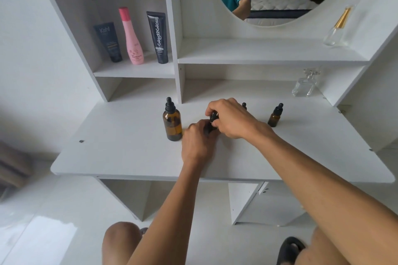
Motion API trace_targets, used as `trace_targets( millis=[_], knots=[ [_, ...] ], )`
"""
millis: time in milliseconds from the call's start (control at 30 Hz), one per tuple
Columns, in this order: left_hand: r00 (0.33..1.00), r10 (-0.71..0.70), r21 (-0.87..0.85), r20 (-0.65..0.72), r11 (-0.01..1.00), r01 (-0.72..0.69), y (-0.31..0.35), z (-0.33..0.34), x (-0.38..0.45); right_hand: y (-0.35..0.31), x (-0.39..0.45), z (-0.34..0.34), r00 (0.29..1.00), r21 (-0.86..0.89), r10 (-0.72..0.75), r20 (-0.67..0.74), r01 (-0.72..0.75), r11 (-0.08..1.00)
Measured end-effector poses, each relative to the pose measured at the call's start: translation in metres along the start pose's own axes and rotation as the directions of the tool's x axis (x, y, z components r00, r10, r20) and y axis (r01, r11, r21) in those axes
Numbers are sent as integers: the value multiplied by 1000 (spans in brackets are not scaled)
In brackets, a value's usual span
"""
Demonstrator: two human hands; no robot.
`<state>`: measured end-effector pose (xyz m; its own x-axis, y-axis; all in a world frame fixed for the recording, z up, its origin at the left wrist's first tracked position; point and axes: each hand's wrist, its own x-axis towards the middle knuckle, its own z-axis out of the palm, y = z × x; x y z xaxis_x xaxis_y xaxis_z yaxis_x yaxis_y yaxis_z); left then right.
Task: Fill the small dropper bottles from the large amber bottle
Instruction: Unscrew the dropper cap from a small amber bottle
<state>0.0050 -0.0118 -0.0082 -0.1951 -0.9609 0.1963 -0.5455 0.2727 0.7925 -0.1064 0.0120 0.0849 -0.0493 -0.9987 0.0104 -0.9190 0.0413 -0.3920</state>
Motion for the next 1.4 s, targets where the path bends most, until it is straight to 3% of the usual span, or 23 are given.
trace_targets(
  millis=[333, 500, 633, 800, 1033, 1400],
  knots=[
    [1000, -4, 2, 1, 1000, 4, -3, 2, 1, -3, 3, -15, 997, -30, -74, -7, 73, 997],
    [1000, 16, 17, -13, 1000, -16, -7, 4, 2, 7, -2, -33, 976, 46, -120, -183, 131, 990],
    [1000, 21, 27, -16, 999, -20, -7, 5, 3, 34, -21, -17, 913, 124, -27, -408, 85, 989],
    [1000, 16, 62, -17, 998, -15, -9, 5, 3, 58, -39, 36, 869, 261, 126, -478, 3, 965],
    [1000, 20, 47, -23, 999, -19, -4, 3, 1, 66, -39, 70, 824, 302, 258, -504, -112, 947],
    [999, 10, 36, -44, 999, -9, -1, 1, -1, 72, -39, 75, 814, 317, 304, -496, -157, 935]
  ],
)
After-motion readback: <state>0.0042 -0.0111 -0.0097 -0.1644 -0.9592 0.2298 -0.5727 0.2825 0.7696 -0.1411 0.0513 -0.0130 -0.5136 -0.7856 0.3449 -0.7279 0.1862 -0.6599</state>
